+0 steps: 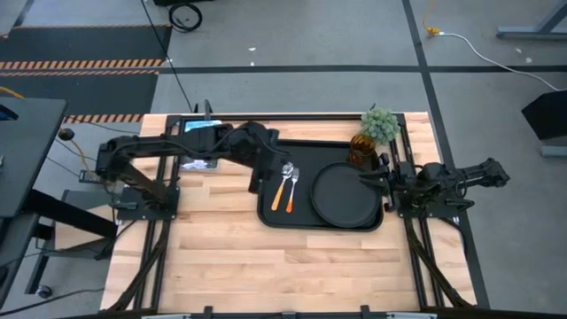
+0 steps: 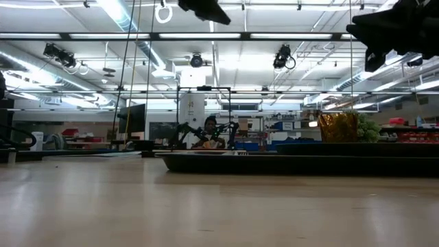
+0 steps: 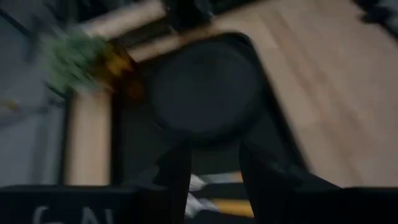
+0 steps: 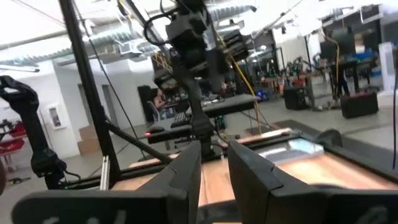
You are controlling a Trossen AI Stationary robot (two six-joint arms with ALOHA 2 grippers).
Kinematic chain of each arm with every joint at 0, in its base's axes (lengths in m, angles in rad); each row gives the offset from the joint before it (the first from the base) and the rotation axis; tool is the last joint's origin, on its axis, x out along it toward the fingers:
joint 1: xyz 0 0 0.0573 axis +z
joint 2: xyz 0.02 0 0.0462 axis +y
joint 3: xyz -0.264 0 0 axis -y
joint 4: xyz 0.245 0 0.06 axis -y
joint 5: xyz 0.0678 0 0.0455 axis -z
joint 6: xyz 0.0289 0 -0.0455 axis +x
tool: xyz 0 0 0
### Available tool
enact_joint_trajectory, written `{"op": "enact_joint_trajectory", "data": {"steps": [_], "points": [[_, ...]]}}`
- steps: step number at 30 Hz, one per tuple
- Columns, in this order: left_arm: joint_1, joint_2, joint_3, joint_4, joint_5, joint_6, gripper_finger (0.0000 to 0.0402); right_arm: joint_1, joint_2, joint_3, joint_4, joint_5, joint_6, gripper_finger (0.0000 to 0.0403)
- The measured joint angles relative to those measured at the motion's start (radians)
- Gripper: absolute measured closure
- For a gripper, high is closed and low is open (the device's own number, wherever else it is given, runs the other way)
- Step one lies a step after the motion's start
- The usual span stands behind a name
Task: Pick and place plate/cup/fork/spoon on tray
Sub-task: Return to Home Position
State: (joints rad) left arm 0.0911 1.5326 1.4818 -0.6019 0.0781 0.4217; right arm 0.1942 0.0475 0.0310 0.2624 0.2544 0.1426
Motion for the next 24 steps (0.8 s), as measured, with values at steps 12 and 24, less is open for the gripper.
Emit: {"op": "enact_joint_trajectory", "data": {"steps": [12, 24], "points": [[-0.083, -0.058, -0.001, -0.032, 0.099, -0.26, 0.026, 0.0, 0.014, -0.024, 0.002, 0.006, 0.041, 0.0315], [-0.117, -0.057, -0.001, 0.169, 0.075, -0.685, 0.026, 0.0, 0.018, -0.025, 0.007, 0.006, 0.038, 0.0315]]}}
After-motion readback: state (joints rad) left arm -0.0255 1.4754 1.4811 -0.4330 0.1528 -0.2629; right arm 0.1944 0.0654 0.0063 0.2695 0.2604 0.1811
